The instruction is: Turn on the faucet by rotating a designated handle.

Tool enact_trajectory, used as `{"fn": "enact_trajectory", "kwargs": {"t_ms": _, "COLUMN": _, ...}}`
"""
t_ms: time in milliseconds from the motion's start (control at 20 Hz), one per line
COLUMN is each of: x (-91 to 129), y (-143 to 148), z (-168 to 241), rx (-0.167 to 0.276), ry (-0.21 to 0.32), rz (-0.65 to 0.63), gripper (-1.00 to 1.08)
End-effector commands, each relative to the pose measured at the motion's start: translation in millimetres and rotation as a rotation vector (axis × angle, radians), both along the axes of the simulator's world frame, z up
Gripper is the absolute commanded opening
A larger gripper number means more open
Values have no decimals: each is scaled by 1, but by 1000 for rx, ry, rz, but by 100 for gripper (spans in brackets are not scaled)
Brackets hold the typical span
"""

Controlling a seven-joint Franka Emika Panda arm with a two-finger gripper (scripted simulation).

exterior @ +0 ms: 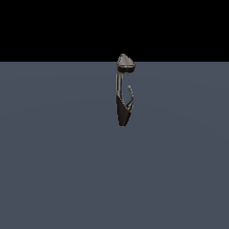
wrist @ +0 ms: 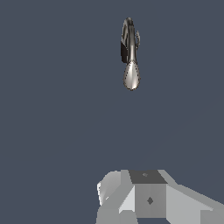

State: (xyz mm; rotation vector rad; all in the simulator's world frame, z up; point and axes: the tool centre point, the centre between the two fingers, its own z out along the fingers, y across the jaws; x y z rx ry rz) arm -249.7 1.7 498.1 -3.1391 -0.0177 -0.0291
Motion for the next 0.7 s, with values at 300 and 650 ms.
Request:
{"fn": "enact_trajectory", "kwargs": {"t_ms": 300, "x": 5, "y": 3, "z": -1, "rx": 4, "ry": -5, "rz": 10, "gripper": -100}}
{"fn": "enact_trajectory", "kwargs": {"t_ms": 650, "x": 6, "y": 3, "z": -2, "rx": 3, "ry": -7, "rz": 16, "gripper": -100}}
